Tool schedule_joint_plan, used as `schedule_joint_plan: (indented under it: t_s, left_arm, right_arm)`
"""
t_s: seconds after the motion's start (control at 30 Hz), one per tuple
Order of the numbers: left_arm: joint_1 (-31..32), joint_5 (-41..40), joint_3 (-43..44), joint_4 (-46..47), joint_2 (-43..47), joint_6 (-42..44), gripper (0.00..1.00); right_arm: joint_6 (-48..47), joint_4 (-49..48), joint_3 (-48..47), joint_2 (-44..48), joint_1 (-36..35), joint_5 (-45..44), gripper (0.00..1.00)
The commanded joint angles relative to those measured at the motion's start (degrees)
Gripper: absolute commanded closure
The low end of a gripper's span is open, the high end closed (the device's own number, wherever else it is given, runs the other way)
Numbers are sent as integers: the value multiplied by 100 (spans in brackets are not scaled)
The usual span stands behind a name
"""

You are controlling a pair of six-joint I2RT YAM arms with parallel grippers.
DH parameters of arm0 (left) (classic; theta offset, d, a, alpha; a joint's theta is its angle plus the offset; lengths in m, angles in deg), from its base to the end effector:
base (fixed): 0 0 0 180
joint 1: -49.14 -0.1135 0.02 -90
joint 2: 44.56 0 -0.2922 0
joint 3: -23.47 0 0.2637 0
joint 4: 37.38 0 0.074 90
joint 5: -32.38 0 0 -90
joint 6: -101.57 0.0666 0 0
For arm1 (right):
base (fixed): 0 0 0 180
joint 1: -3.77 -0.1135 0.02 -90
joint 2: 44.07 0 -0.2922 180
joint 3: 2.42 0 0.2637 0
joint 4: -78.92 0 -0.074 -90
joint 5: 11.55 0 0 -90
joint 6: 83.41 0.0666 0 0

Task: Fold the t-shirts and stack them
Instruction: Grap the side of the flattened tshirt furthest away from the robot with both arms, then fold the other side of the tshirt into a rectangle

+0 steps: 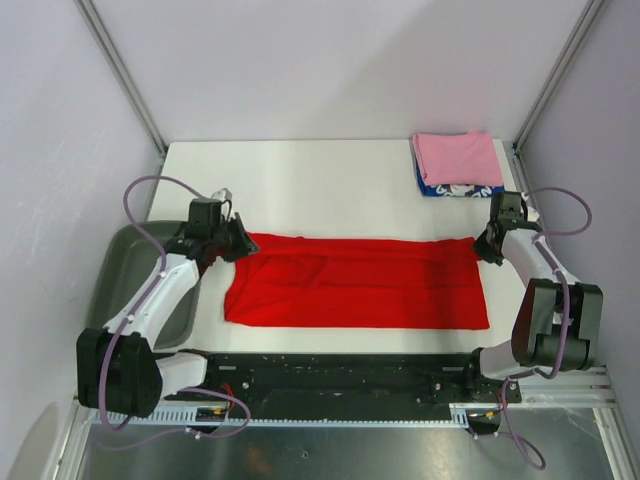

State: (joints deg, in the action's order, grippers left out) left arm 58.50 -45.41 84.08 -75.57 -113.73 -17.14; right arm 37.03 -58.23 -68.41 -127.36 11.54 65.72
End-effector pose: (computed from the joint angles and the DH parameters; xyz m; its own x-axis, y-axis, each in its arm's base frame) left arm 0.2662 -0.0582 0.2460 -0.7754 -0.3480 -0.5269 -0.0804 0.8820 -0.4643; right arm 0.3020 -0.0560 0.2048 -0.6190 0.5832 -0.5260 0.6428 0.7611 0.0874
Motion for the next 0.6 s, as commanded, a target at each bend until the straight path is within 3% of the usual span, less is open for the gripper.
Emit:
schedule_joint_plan:
  t_s: [0.0,0.57]
  left_arm:
    - [31,32,-94,77,337,-122,100]
    - [35,220,-569,61,511,-146,100]
  right_arm:
    - [49,210,-16,332,38,-119,100]
    - [111,180,473,511,200,99,100]
